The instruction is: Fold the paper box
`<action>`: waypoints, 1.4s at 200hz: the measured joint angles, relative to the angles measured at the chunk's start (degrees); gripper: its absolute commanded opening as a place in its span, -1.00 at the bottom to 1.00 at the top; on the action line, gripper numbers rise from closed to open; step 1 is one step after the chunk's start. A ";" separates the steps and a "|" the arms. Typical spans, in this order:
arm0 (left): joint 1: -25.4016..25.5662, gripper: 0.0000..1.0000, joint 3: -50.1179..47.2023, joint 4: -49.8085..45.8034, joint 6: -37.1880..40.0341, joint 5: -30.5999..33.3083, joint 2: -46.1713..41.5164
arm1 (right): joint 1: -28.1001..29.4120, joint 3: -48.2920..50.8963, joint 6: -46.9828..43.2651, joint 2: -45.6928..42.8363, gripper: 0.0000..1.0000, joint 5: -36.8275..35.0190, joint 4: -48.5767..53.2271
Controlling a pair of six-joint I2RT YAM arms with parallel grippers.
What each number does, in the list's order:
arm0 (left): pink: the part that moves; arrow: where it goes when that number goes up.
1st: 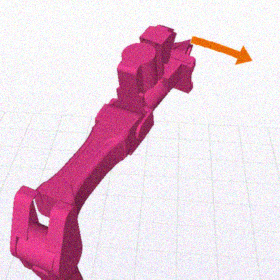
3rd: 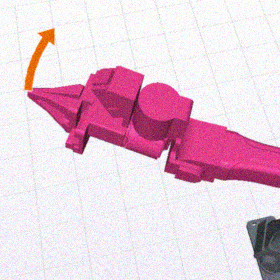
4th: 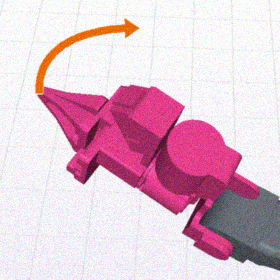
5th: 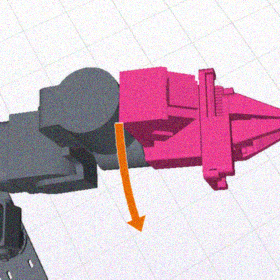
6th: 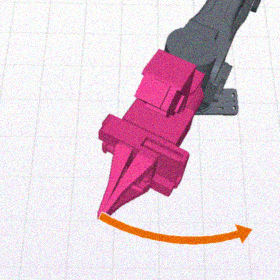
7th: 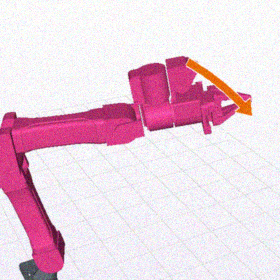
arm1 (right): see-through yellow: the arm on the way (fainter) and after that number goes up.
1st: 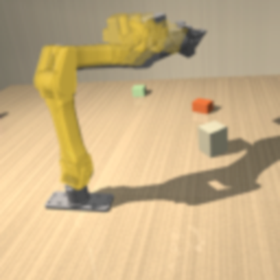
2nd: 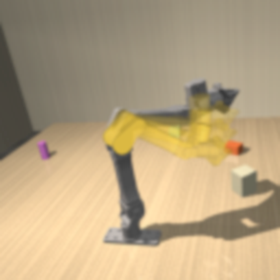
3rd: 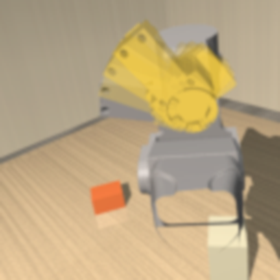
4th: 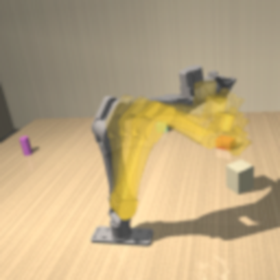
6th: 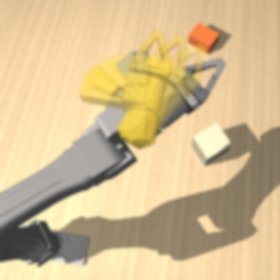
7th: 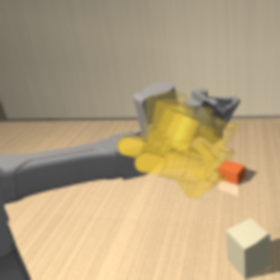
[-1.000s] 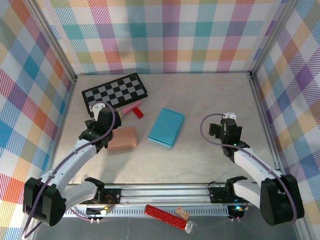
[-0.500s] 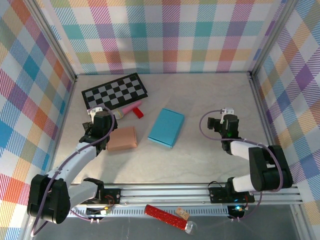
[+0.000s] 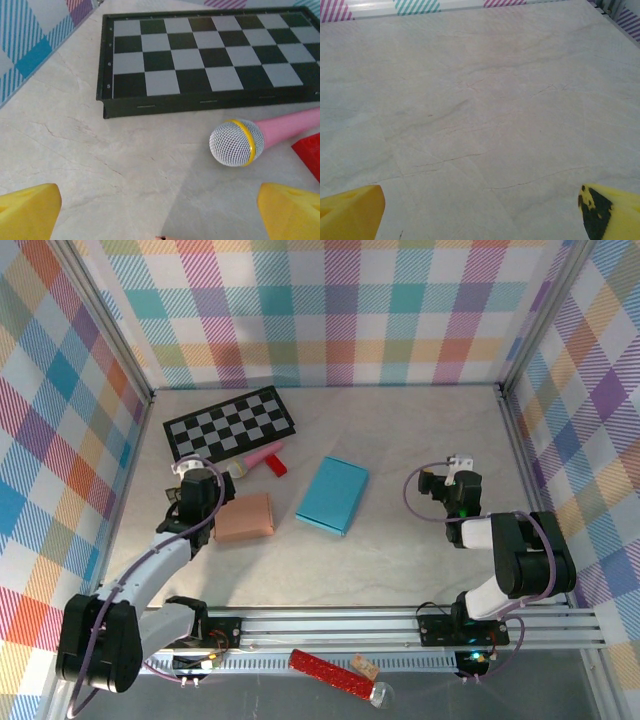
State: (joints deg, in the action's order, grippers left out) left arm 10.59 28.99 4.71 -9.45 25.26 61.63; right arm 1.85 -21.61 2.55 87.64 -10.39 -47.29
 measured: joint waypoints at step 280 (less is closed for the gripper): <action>-7.56 1.00 -15.58 59.93 6.34 -10.60 29.05 | -0.02 0.02 0.00 0.00 0.97 0.00 -0.37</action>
State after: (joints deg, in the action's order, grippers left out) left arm 3.03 13.41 64.64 -3.11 14.66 90.67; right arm 1.83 -21.58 2.55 87.64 -10.39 -47.66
